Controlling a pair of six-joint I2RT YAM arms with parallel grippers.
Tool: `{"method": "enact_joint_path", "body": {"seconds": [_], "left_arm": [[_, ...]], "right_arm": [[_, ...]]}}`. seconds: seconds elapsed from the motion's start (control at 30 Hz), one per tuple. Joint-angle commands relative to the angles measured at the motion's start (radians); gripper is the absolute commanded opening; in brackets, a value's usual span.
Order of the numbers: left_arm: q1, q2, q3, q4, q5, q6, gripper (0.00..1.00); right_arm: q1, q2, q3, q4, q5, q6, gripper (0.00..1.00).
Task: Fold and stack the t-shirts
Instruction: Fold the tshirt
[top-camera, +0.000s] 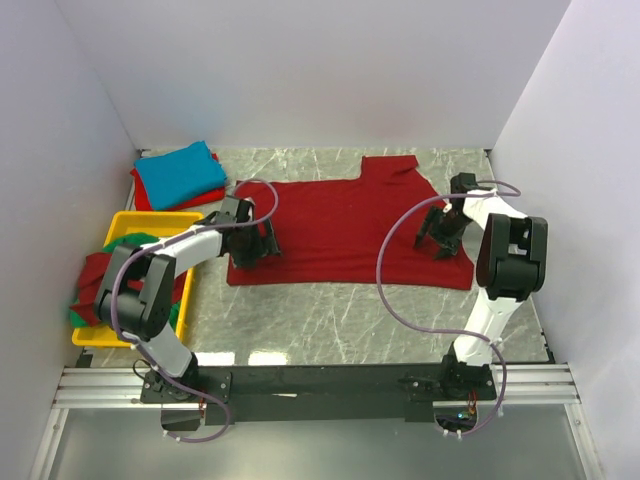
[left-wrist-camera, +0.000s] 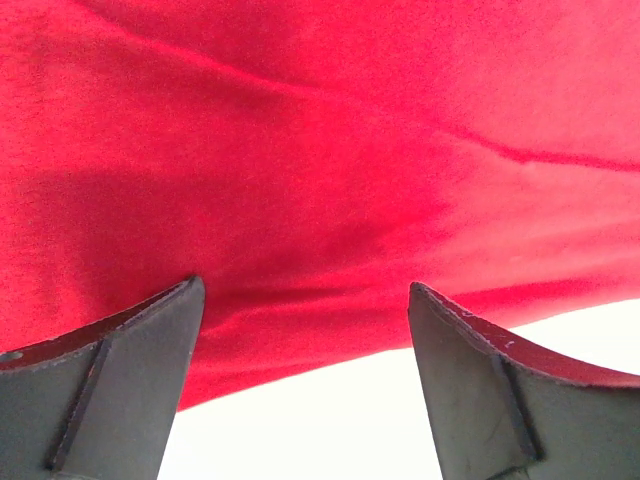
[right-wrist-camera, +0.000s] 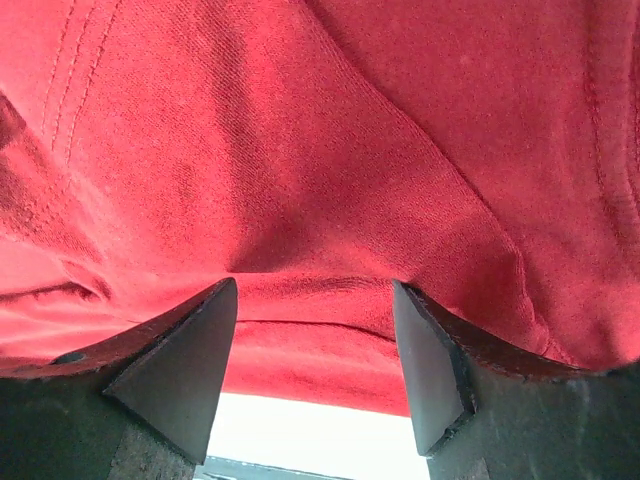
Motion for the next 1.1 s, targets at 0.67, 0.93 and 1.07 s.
{"method": "enact_joint_path", "body": {"seconds": [0.67,0.93,1.07], "left_arm": [[0.017,0.127,0.23,-0.05,-0.008,0.015,0.94],[0.017,0.15,0.194,-0.053,-0.037,0.027,0.94],[0.018,0.131,0.153,-0.068,-0.075,0.033,0.94]], "right_arm": [[-0.036,-0.115,-0.001,-0.028,0.029,-0.067,0.71],[-0.036,-0.056,-0.07,0.012,-0.005,-0.034,0.71],[-0.038,-0.044,-0.081,-0.025,0.039,-0.012,0.71]]}}
